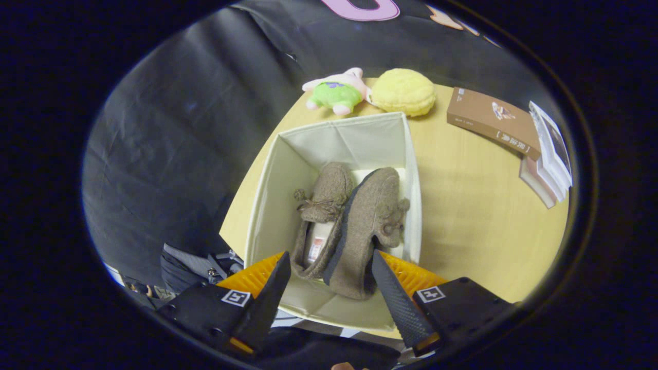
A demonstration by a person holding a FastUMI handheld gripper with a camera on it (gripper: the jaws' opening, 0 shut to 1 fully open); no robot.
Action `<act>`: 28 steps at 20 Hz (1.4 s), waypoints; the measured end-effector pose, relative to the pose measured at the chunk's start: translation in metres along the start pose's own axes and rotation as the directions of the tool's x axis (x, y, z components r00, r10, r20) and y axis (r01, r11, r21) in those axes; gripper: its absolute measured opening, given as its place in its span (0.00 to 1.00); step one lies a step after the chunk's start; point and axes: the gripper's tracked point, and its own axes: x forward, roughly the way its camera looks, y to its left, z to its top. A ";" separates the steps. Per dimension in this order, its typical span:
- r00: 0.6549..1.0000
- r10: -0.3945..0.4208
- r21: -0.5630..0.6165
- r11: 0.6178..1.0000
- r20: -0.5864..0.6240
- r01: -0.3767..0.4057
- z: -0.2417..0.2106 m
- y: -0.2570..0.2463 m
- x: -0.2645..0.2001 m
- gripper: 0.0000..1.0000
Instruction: Open the storage box then place both shoes into the box .Put the left shoe in first, then the right shoe, with the right side of both shoes facing outward in a uniform manner.
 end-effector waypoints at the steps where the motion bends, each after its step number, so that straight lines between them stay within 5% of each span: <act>1: 1.000 -0.002 0.003 1.000 0.025 0.002 0.004 -0.005 -0.007 1.00; 8: 0.974 -0.055 0.163 0.986 0.219 0.019 0.035 -0.068 -0.069 1.00; 12: 0.908 -0.154 0.160 0.982 0.389 0.098 0.059 -0.124 -0.119 1.00; 16: 0.768 -0.248 0.116 0.968 0.590 0.223 0.084 -0.155 -0.165 1.00; 20: 0.556 -0.278 0.127 0.947 0.783 0.295 0.117 -0.170 -0.228 1.00; 26: 0.282 -0.348 0.230 0.897 0.894 0.378 0.131 -0.197 -0.305 1.00; 28: 0.227 -0.355 0.251 0.888 0.907 0.385 0.129 -0.199 -0.324 1.00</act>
